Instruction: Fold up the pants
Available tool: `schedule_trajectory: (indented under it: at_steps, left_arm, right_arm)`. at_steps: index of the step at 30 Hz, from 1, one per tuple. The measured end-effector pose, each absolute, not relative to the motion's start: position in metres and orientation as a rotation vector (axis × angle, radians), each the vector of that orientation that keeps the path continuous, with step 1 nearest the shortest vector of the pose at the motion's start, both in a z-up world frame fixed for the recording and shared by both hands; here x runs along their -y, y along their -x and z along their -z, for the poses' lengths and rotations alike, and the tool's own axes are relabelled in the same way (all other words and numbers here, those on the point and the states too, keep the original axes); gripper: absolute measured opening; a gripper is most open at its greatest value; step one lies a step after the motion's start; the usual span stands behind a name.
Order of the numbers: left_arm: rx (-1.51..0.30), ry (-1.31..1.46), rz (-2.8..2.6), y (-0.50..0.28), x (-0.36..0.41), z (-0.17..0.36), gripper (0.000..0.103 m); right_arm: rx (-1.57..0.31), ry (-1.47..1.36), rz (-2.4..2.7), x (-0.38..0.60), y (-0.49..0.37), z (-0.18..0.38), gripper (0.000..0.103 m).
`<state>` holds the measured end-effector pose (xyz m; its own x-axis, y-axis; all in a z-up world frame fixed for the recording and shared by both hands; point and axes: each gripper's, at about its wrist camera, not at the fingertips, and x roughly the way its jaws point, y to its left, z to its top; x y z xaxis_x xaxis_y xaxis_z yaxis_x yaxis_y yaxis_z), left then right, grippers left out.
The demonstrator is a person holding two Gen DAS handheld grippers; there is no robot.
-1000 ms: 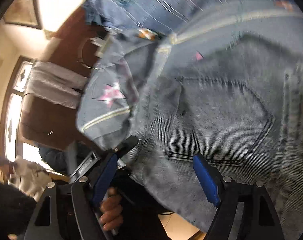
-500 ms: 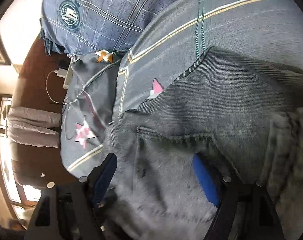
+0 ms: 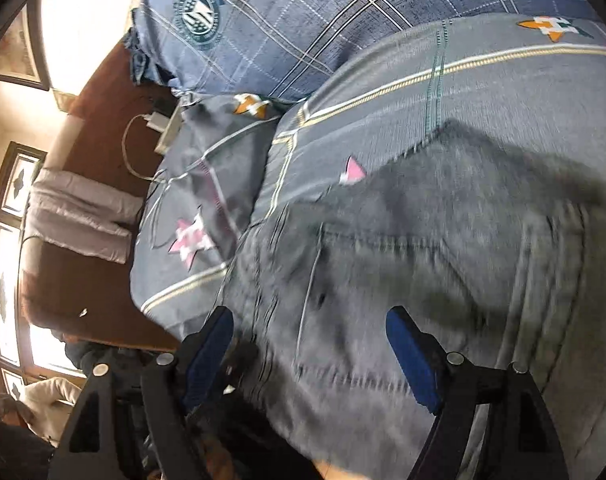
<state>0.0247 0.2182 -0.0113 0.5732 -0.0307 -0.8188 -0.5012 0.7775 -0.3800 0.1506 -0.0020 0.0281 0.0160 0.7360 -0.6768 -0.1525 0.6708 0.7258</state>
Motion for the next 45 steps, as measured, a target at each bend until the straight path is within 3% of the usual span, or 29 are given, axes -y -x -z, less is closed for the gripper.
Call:
schedule_trajectory:
  at_steps: [4,11,15,22,25,31,38,45]
  left_arm:
    - [-0.930,0.602,-0.309,-0.025,-0.214,0.008,0.022]
    - [-0.923,0.552,-0.329,-0.025,-0.208,0.002,0.022]
    - [-0.918,0.527,-0.330,-0.026,-0.206,-0.001,0.022]
    - [-0.938,0.507,-0.344,-0.028,-0.207,0.006,0.022]
    - [-0.949,0.510,-0.342,-0.026,-0.207,0.011,0.022]
    - [-0.961,0.539,-0.330,-0.025,-0.206,0.023,0.023]
    - [-0.959,0.584,-0.296,-0.022,-0.212,0.031,0.025]
    - [-0.945,0.635,-0.257,-0.021,-0.218,0.035,0.026]
  right_arm:
    - [-1.506,-0.426,-0.726,-0.003,-0.128,0.004,0.082]
    - [-1.455,-0.429,-0.749,0.002,-0.120,-0.013,0.082]
    - [-1.464,-0.426,-0.762,-0.002,-0.116,0.008,0.086]
    - [-1.390,-0.483,-0.769,0.009,-0.115,-0.022,0.085]
    - [-1.489,-0.443,-0.757,0.004,-0.114,-0.003,0.086]
    - [-1.393,-0.478,-0.789,0.015,-0.152,-0.048,0.086]
    - [-1.521,-0.721,-0.707,-0.015,-0.215,0.026,0.086]
    - [-1.385,-0.364,-0.623,0.012,-0.240,-0.052,0.086]
